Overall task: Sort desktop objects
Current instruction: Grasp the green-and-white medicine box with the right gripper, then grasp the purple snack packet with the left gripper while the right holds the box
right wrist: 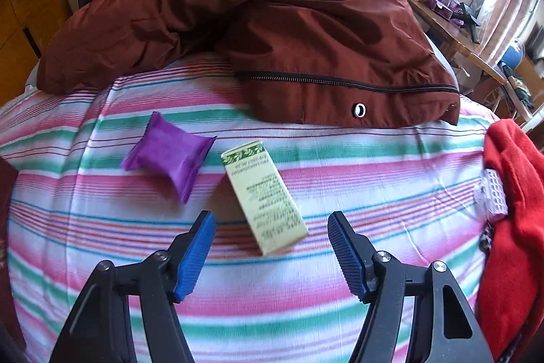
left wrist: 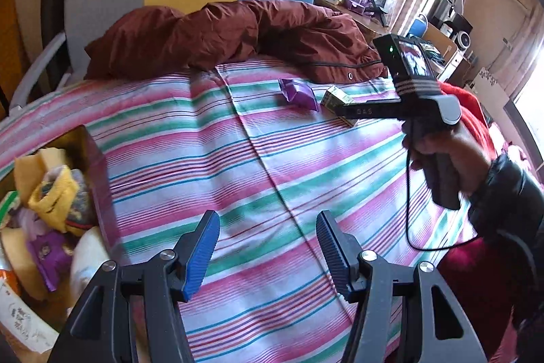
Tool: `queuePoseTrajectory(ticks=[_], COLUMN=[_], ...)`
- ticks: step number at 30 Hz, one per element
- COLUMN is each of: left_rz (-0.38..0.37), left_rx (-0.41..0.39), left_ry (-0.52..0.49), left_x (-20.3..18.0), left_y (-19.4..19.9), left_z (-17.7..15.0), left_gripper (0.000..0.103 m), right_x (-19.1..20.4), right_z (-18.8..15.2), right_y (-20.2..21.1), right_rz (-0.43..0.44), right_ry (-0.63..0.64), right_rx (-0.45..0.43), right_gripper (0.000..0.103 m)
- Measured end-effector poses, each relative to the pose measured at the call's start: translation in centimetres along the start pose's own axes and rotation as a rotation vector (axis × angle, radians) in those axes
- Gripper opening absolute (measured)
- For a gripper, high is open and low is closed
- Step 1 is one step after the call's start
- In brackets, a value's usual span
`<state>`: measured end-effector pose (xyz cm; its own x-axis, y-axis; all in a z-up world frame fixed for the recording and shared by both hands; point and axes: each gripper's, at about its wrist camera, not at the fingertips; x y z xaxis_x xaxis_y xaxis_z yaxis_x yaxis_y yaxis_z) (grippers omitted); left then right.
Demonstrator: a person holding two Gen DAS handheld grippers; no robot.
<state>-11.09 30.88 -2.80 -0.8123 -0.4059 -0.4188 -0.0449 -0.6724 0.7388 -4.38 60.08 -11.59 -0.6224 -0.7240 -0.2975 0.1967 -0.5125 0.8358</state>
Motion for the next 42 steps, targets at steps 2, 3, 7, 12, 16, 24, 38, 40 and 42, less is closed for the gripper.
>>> queuePoseTrajectory(ticks=[2, 3, 7, 12, 16, 24, 38, 40, 42], left_rz=[-0.006, -0.016, -0.035, -0.038, 0.006, 0.091, 0.085, 0.095, 0.112], left_rx=[0.005, 0.010, 0.024, 0.025, 0.016, 0.028, 0.100, 0.104, 0.114], left_ry=[0.009, 0.021, 0.072, 0.118, 0.092, -0.053, -0.064, -0.068, -0.083], left_x=[-0.1, -0.2, -0.1, -0.1, -0.6, -2.8, -2.1, -2.1, -2.1], left_y=[-0.6, -1.1, -2.6, -4.3, -6.0, -11.0, -18.3, -19.0, -19.7], left_z=[0.5, 0.9, 2.1, 3.9, 5.8, 10.1, 14.2, 14.5, 14.7], left_gripper=[0.060, 0.060, 0.060, 0.060, 0.060, 0.060, 0.071, 0.072, 0.072], right_x=[0.1, 0.2, 0.2, 0.5, 0.6, -1.0, -1.8, -1.3, -1.0], right_z=[0.3, 0.3, 0.7, 1.1, 1.5, 2.3, 3.1, 2.2, 2.2], right_y=[-0.5, -0.7, -1.6, -1.8, -1.1, -0.6, -0.6, -0.5, -0.9], right_rz=[-0.009, -0.010, -0.007, 0.009, 0.019, 0.000, 0.034, 0.026, 0.026], right_ry=[0.005, 0.003, -0.005, 0.026, 0.035, 0.007, -0.008, 0.001, 0.001], right_rx=[-0.016, -0.020, -0.002, 0.041, 0.053, 0.091, 0.081, 0.093, 0.103], right_gripper=[0.069, 0.069, 0.058, 0.030, 0.030, 0.030, 0.030, 0.030, 0.030])
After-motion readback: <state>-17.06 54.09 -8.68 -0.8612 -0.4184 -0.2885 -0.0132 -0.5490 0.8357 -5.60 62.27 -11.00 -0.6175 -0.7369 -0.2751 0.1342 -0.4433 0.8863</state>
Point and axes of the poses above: each gripper's, at about its wrist camera, not at the fingertips, and y roughly against the way its jaws point, x to its left, z to its top, and after that the axes turned 15 degrees about -z, right-handed
